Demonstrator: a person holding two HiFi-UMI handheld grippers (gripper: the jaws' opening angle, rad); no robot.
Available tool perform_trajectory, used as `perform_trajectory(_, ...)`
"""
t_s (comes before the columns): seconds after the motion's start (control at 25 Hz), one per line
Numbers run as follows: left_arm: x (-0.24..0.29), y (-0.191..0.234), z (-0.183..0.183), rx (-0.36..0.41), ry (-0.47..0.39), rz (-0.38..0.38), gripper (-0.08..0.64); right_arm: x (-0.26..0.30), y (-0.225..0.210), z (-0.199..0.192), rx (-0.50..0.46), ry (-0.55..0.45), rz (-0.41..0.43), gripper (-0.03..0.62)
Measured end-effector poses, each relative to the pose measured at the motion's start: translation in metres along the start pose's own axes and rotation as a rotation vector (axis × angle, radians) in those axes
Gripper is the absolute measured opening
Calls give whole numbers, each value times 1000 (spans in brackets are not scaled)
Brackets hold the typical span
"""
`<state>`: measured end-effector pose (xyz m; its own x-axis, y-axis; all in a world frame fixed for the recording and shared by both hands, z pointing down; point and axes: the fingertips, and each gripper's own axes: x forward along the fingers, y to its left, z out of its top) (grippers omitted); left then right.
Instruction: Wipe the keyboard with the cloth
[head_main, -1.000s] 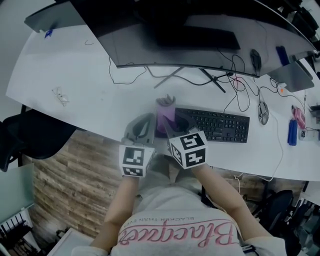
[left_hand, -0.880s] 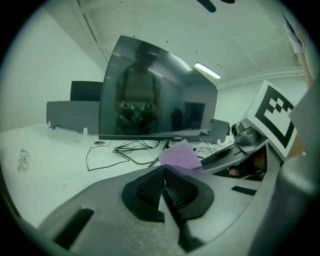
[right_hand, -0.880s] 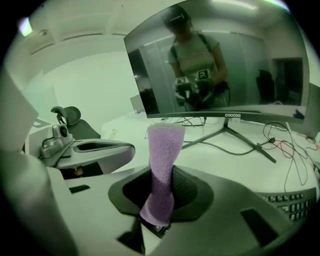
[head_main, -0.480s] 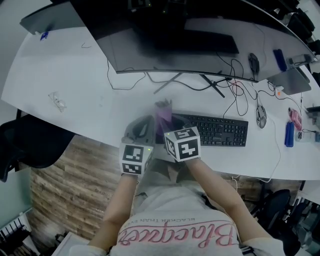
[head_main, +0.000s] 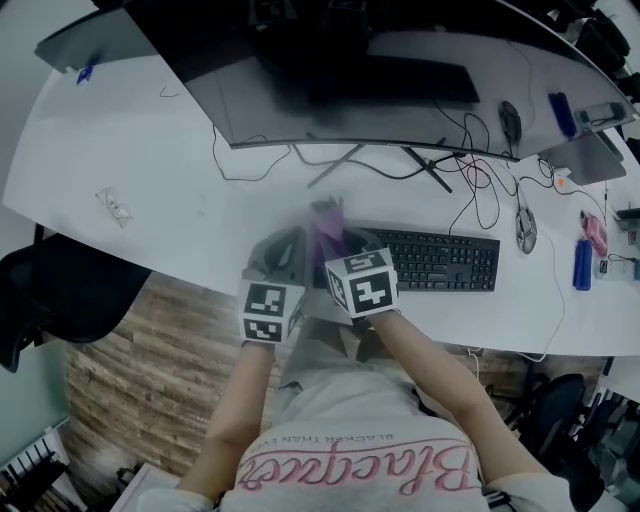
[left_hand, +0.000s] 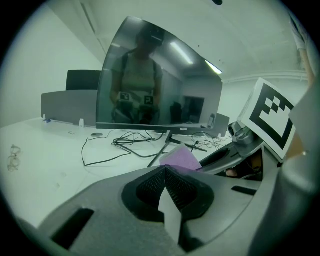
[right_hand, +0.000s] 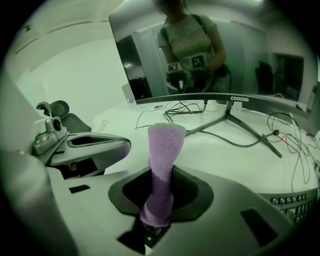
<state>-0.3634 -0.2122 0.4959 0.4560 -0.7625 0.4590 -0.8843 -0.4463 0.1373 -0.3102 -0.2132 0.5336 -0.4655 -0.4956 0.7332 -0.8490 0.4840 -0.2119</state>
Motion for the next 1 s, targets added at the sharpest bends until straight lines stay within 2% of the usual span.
perform_trajectory(0.52, 14, -22, -2, -10, 26, 17, 5, -9, -19, -5, -6, 2, 20, 83)
perform_trajectory(1.0, 36, -55, -2, -10, 42, 27, 5, -30, -62, -16, 30, -4, 14, 83)
